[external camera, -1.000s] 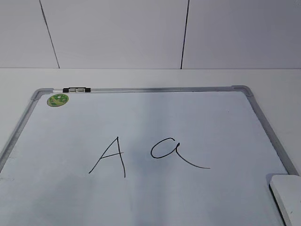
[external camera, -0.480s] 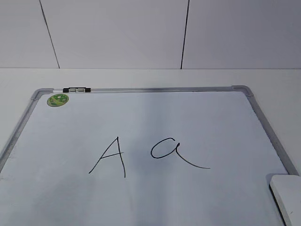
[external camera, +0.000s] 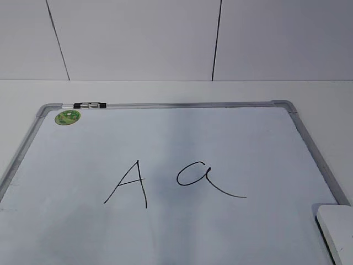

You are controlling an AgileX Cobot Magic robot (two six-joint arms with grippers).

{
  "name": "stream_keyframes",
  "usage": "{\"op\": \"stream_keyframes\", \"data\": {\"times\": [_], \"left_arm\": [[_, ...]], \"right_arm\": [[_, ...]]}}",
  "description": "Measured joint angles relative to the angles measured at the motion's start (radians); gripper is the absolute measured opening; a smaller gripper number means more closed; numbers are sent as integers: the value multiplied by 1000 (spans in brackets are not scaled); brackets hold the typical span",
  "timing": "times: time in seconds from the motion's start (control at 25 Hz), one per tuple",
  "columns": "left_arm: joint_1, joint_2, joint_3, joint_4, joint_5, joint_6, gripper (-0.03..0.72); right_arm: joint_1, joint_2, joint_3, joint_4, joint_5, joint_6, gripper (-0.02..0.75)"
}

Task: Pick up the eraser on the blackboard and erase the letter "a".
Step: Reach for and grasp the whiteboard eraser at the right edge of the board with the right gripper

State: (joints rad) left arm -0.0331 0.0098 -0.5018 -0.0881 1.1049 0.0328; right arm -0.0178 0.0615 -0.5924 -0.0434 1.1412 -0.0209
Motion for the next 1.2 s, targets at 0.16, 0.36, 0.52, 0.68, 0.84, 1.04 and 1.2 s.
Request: {"op": "stream_keyframes", "data": {"times": [0.16, 0.36, 0.52, 0.68, 0.84, 1.04, 1.2], "left_arm": [[0, 0, 0, 0, 0, 0, 235], [0, 0, 0, 0, 0, 0, 235], [0, 0, 0, 0, 0, 0, 235], [0, 0, 0, 0, 0, 0, 235], [0, 0, 0, 0, 0, 0, 235], [0, 0, 0, 0, 0, 0, 235], [0, 0, 0, 0, 0, 0, 235]], "right_arm": [[0, 179, -96, 11, 80, -4, 587], [4, 432, -198, 30, 116, -4, 587], [7, 538, -229, 53, 116, -4, 587], [7, 613, -234, 151, 116, -4, 587], [7, 658, -234, 243, 116, -4, 587], [7, 670, -234, 252, 116, -4, 587], [7, 670, -234, 248, 116, -4, 587]]}}
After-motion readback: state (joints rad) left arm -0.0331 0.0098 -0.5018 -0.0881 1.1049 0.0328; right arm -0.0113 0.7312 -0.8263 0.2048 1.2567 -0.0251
